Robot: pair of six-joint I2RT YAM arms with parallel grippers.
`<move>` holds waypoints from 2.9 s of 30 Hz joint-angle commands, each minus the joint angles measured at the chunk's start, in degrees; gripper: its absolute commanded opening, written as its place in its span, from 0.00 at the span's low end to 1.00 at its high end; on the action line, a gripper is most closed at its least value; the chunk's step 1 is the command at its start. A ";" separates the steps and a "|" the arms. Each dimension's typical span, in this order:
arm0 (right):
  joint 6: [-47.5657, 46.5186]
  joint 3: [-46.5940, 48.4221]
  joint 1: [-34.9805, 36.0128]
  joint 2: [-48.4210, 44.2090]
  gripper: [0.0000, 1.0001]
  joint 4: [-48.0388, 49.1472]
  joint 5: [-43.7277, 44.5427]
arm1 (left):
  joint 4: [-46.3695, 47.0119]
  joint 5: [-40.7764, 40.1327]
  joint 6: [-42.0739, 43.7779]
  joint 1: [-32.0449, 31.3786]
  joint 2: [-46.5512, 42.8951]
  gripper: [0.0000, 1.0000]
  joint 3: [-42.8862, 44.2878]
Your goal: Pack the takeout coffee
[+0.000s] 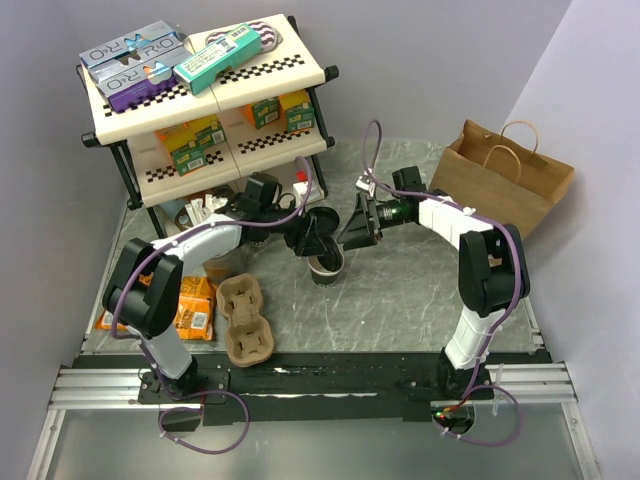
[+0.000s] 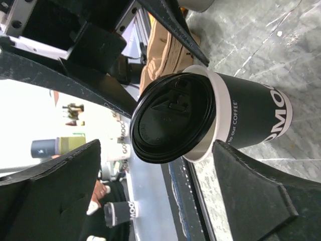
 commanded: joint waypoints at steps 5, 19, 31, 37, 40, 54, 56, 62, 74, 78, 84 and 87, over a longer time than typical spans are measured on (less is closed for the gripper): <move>-8.40 5.02 1.20 -0.59 0.93 -5.84 5.04 | 1.41 1.92 0.01 -0.36 0.55 0.77 2.93; -8.84 5.72 1.82 1.35 0.73 -6.98 7.77 | 0.89 2.01 -1.83 -0.36 1.96 0.77 4.07; -8.05 6.51 1.90 3.28 0.66 -6.98 7.68 | 0.36 2.10 -1.83 -0.36 2.57 0.77 4.16; -7.87 7.13 2.17 4.16 0.66 -7.16 7.77 | -0.34 2.01 -1.75 -0.36 2.66 0.77 4.16; -7.96 7.57 2.34 4.69 0.66 -7.42 8.30 | -1.66 1.92 -1.40 -0.36 3.01 0.77 4.69; -8.84 8.45 2.69 5.92 0.67 -8.74 10.85 | -2.10 2.01 -1.48 -0.36 3.36 0.76 4.86; -8.84 8.36 2.70 5.92 0.67 -8.74 10.85 | -2.19 1.93 -1.57 -0.36 3.19 0.76 4.86; -9.10 8.62 2.70 6.18 0.67 -9.00 11.29 | -3.07 1.84 -1.31 -0.36 3.27 0.77 4.86; -11.03 9.94 3.49 7.15 0.67 -10.15 13.31 | -4.74 1.48 -1.92 -0.36 3.54 0.77 5.83; -11.39 10.38 3.49 7.59 0.67 -10.50 13.66 | -5.62 1.84 -1.48 -0.36 3.62 0.77 5.92; -11.39 10.29 3.66 7.59 0.67 -10.58 13.75 | -6.14 2.10 -1.04 -0.27 3.45 0.76 5.74; -11.65 10.21 3.75 7.24 0.67 -10.85 13.92 | -6.23 2.45 -1.04 -0.27 3.54 0.76 5.74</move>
